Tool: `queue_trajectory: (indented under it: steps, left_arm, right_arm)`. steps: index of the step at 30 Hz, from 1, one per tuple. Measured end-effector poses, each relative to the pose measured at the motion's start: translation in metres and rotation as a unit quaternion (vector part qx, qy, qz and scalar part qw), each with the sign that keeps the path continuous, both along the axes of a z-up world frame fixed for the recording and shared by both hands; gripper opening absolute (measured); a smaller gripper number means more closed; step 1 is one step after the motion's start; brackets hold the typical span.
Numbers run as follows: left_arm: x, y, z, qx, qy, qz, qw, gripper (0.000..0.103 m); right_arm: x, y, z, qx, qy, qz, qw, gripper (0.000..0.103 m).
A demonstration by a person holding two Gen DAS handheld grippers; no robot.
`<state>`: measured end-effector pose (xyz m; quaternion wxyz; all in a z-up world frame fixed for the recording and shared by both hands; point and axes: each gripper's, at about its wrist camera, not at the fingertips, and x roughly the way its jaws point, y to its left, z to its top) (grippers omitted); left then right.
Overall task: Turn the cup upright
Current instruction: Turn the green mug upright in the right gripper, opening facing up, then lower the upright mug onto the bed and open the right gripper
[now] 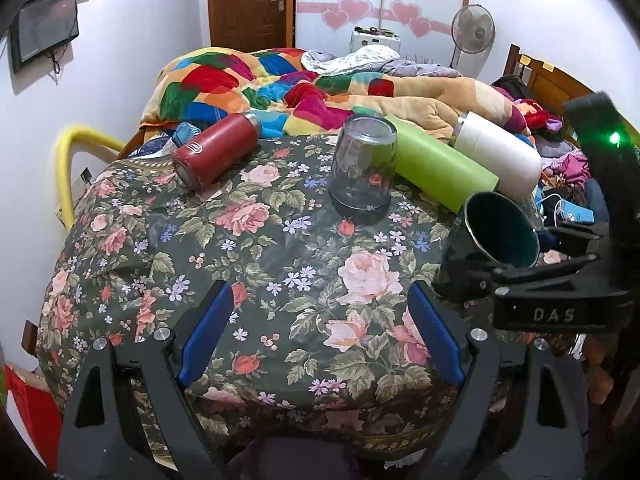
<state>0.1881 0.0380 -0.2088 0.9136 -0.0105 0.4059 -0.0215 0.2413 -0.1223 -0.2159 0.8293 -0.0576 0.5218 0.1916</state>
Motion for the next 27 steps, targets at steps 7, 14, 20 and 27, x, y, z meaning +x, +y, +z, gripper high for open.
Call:
queue_trajectory:
  steps: [7, 14, 20, 27]
  left_arm:
    - [-0.015, -0.005, 0.028, -0.006, -0.025, -0.002, 0.9997, 0.089]
    - [-0.045, -0.02, 0.084, -0.022, -0.091, -0.014, 0.9955, 0.089]
    - [-0.09, -0.038, 0.15, -0.027, -0.196, -0.027, 0.9798, 0.09]
    - [-0.152, -0.056, 0.203, -0.016, -0.303, -0.03, 0.9525, 0.093]
  right_arm:
    - [-0.02, -0.013, 0.015, 0.003, -0.014, 0.003, 1.0, 0.074]
    - [-0.069, -0.051, 0.085, 0.034, -0.115, -0.019, 0.993, 0.074]
    - [-0.119, -0.086, 0.164, 0.079, -0.241, -0.053, 0.966, 0.074]
    - [-0.184, -0.103, 0.223, 0.134, -0.362, -0.068, 0.92, 0.076]
